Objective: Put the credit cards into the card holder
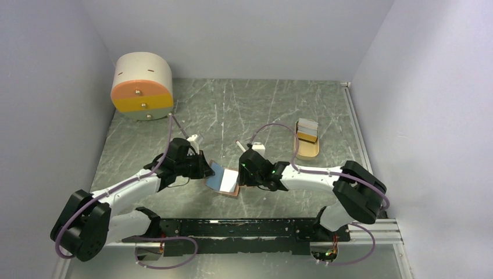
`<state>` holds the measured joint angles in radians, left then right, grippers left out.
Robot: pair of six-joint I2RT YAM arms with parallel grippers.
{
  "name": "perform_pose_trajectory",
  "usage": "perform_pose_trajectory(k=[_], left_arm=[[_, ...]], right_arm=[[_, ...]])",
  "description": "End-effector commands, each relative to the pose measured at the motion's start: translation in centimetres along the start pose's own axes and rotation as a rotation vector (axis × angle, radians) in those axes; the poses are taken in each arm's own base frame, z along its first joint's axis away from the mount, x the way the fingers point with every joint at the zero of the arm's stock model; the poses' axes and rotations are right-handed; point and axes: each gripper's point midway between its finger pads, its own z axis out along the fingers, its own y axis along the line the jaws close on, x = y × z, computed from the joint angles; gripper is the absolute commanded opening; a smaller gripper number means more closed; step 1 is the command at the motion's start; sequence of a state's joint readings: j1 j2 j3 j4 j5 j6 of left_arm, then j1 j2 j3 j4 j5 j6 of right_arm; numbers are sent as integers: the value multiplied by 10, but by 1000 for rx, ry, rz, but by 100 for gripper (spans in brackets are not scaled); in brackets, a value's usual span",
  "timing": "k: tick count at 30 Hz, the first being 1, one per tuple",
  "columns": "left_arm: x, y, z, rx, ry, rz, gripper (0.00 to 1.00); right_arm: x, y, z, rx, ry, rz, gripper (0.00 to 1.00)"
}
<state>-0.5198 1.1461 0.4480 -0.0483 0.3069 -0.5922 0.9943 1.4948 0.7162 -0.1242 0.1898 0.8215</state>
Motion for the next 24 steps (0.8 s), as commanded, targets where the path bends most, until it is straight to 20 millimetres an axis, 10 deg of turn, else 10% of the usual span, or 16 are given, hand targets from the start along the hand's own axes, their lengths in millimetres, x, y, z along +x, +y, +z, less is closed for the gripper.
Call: perform_pose_trajectory(k=[1,11,18,24], left_arm=[[-21,-23,-5,70,-47,-4,9],[-19,-3,-8,-56,-24,10,9],[-22,-9,-21,-68,-1,33,9],[-24,-34,-39,32,24,99,9]], right_arm=[[-13,4,-12,3,-31,-6,49],[-101,-11,-41,64,-281,-72,51],[-178,-75,-79,319,-429,-217,55],[-211,-119,-101,485,-483,-699,63]])
